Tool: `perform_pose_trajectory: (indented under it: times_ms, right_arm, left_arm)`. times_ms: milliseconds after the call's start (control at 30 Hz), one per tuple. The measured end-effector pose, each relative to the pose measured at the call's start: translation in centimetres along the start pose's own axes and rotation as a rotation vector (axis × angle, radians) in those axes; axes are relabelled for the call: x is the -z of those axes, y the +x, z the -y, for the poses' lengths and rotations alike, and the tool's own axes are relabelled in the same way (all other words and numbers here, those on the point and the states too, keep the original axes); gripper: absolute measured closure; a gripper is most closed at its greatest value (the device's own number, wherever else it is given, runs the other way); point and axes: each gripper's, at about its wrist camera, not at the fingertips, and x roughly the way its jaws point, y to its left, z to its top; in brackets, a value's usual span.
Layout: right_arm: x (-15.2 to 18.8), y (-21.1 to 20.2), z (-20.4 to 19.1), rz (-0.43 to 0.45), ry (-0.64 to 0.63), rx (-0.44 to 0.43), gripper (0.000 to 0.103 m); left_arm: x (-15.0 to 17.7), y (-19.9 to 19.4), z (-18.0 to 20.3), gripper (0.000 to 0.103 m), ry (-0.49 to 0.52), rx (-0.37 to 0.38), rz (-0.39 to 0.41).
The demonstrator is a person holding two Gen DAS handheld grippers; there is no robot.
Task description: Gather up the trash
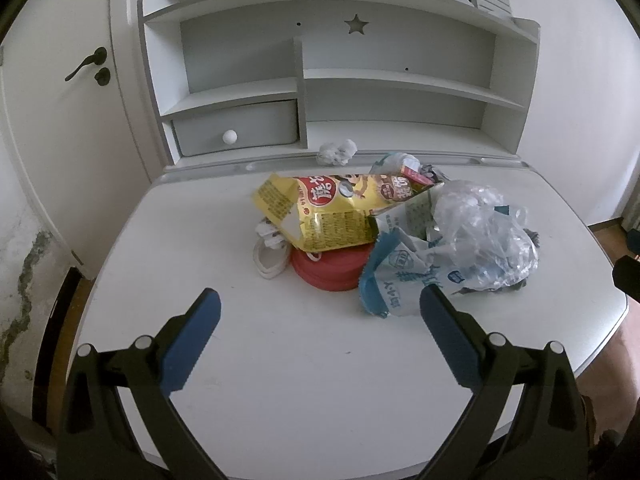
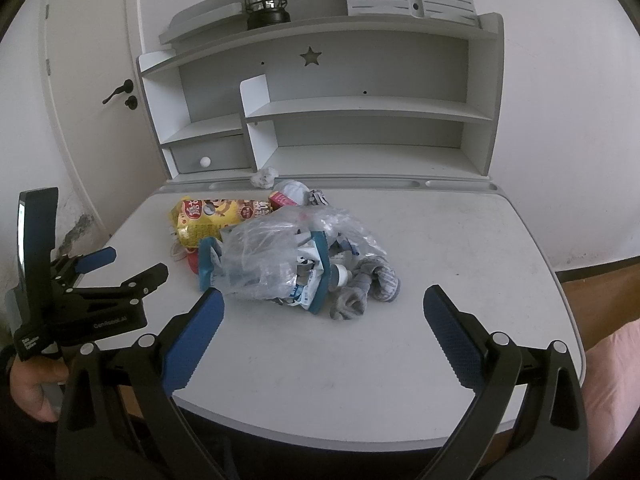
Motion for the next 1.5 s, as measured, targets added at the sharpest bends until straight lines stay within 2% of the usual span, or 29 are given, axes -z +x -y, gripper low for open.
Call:
perform_pose_trajectory:
  times_ms: [467, 567, 767, 867, 900, 967, 1033, 1200, 1300, 1333, 1400, 1433, 1467, 1500]
  right_arm:
    - [0.1, 0.0, -0.2, -0.004, -0.005, -0.006, 0.006]
    - [0.2, 0.2, -0.2, -0.013, -0.009, -0.011, 0.006]
    - [0.5, 1.6, 0.1, -0.048, -0.013, -0.044, 0.006]
    - [0.8, 2.8, 0.2, -0.083, -0.019, -0.064, 0.006]
    - [0.9, 3.2, 0.1, -0.096, -0.023, -0.071, 0.006]
    - [1.1, 3.9, 0.0, -0.117, -0.036, -0.078, 0.006]
    - [1.2, 4.3, 0.0, -0.129, -0.044, -0.082, 0.006]
    - [0.8, 5.6, 0.2, -0.160, -0.030, -0.107, 0.006]
    - [0.2, 6.9, 0.3, -0.186, 0.005, -0.141, 0.006]
    - [-0.2, 7.2, 0.2, -0.190, 0.009, -0.150, 0.006]
    - [-1.0, 7.9, -0.4, -0.189, -0.004, -0.159, 0.006]
    - [-1.5, 8.3, -0.8, -0.190, -0.015, -0.163, 0.009]
    - [-2.0, 8.7, -1.4, -0.193, -0.027, -0.167, 0.012]
    - [-2.3, 9.1, -1.8, -0.197, -0.033, -0.171, 0.023]
  left_arm:
    - [0.0, 0.1, 0.1, 0.007, 0.003, 0.003, -0.006]
    - [-0.3, 0.2, 0.0, 0.007, 0.035, 0.005, -0.005]
    - [-3.1, 0.4, -0.1, 0.007, 0.244, 0.081, 0.034]
    - [-4.7, 2.1, 1.1, 0.007, 0.440, 0.134, 0.008]
    - [-5.1, 3.0, 1.8, 0.007, 0.538, 0.152, 0.005]
    - [-5.8, 4.8, 2.8, 0.007, 0.684, 0.159, 0.006]
    - [-6.9, 6.6, 3.0, 0.007, 0.737, 0.206, -0.025]
    - [-9.2, 10.8, 2.0, 0.007, 0.737, 0.332, -0.153]
    - [-8.9, 12.2, 1.9, 0.025, 0.726, 0.360, -0.201]
    - [-9.0, 12.3, 1.8, 0.039, 0.717, 0.375, -0.213]
    - [-8.9, 12.0, 1.8, 0.056, 0.717, 0.357, -0.193]
    - [-9.0, 11.7, 1.6, 0.070, 0.710, 0.361, -0.189]
    - [-9.0, 11.3, 1.3, 0.071, 0.689, 0.381, -0.193]
    - [-9.1, 10.9, 1.1, 0.072, 0.666, 0.392, -0.194]
